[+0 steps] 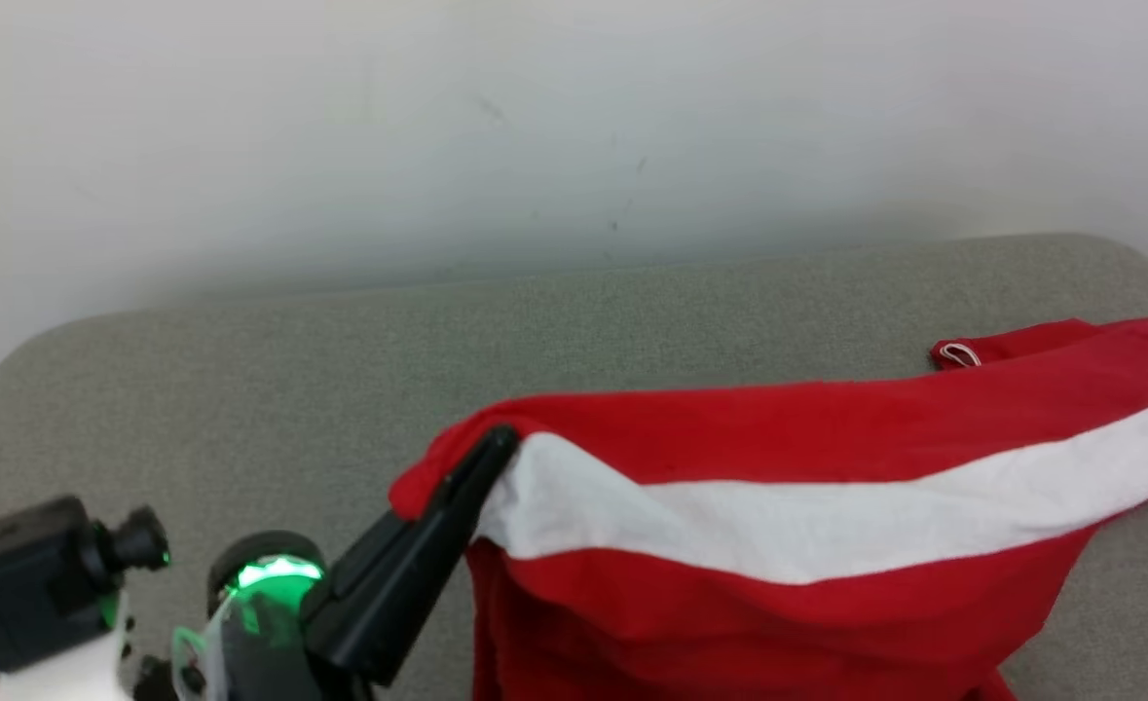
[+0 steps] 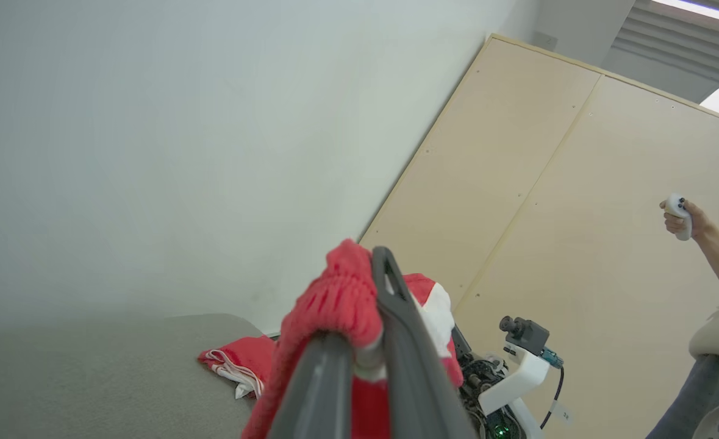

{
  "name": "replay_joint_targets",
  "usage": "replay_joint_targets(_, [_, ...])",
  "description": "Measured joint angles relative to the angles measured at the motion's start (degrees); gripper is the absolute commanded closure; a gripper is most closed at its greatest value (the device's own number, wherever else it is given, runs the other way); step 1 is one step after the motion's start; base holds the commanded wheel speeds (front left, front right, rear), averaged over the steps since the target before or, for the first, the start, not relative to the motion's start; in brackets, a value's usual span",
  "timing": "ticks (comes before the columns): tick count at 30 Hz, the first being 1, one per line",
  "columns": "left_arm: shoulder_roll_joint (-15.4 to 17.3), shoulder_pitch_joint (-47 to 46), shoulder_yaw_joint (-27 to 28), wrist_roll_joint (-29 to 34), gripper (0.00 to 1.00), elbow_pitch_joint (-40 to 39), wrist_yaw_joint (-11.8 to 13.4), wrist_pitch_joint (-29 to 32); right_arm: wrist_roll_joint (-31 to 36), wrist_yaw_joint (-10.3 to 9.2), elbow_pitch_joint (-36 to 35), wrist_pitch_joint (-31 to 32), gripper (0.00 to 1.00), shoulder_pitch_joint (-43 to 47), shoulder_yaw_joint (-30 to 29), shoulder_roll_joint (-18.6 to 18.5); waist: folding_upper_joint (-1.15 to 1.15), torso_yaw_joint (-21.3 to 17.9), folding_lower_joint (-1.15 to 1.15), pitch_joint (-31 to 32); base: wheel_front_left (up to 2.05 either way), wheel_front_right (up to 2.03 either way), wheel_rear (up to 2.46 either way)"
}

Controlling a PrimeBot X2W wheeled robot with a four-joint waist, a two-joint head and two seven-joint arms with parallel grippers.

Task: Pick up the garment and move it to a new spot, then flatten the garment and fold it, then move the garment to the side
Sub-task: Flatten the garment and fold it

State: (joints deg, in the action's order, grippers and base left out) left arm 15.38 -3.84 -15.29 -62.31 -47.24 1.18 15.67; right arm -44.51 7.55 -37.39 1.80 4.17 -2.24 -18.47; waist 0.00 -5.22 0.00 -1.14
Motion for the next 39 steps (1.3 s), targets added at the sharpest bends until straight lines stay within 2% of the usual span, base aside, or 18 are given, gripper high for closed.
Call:
replay_joint_targets(6, [1.2,-11.0,1.9,0.5,1.0,7.5,0.9,3.0,1.4,0.0,4.7,5.6,1.0,-10.8,2.2,-1.6,0.0,0.1,0.0,-5.3,0.0,0.0,0.0])
replay_joint_targets(10, [2.2,-23.8,2.3,3.5,1.0,17.8,-0.2,4.6,2.8,0.0,12.2,8.5,1.0,-24.9,4.4,-0.8,0.0,0.5,0.01,-10.4,0.0,0.0,0.0])
replay_joint_targets(13, [1.3,-35.2,2.1,5.0,1.0,26.7,-1.4,4.6,6.8,0.0,18.4,10.3,1.0,-37.0,5.6,0.0,0.0,1.1,0.01,-14.7,0.0,0.0,0.0])
replay_joint_targets(15, [0.7,-43.1,2.1,7.7,1.0,32.5,-2.1,3.7,8.0,0.0,23.2,10.9,1.0,-45.2,6.2,1.8,0.0,1.5,0.02,-17.6,0.0,0.0,0.0])
replay_joint_targets(20, [-1.7,-61.6,2.8,14.4,1.0,50.1,-4.4,-4.5,14.2,0.0,37.6,7.8,1.0,-63.9,8.4,4.6,0.0,2.2,0.03,-24.5,0.0,0.0,0.0])
replay_joint_targets(25, [-3.8,-72.1,2.8,19.0,1.0,65.3,-6.7,-16.4,18.9,0.0,50.8,0.4,1.0,-74.2,12.5,6.0,0.0,2.1,0.03,-29.3,0.0,0.0,0.0])
replay_joint_targets(28, [-5.0,-74.6,1.2,20.2,1.0,71.1,-7.8,-22.4,19.8,0.0,54.9,-4.2,1.0,-75.7,14.1,6.3,0.0,2.1,0.03,-31.2,0.0,0.0,0.0])
replay_joint_targets(31, [-6.1,-73.0,-0.7,19.5,1.0,74.6,-8.4,-26.9,19.1,0.0,56.5,-7.6,1.0,-72.9,17.2,5.8,0.0,2.4,0.03,-32.4,0.0,0.0,0.0])
replay_joint_targets(36, [-5.0,-60.9,-6.8,14.4,1.0,73.4,-8.6,-29.5,16.0,0.0,56.4,-12.1,1.0,-60.6,20.8,1.3,0.0,3.1,0.02,-31.5,0.0,0.0,0.0])
replay_joint_targets(39, [-2.8,-51.1,-9.1,11.7,1.0,70.8,-8.6,-30.4,14.2,0.0,54.6,-14.1,1.0,-51.5,22.0,-1.6,0.0,3.6,0.02,-30.2,0.0,0.0,0.0])
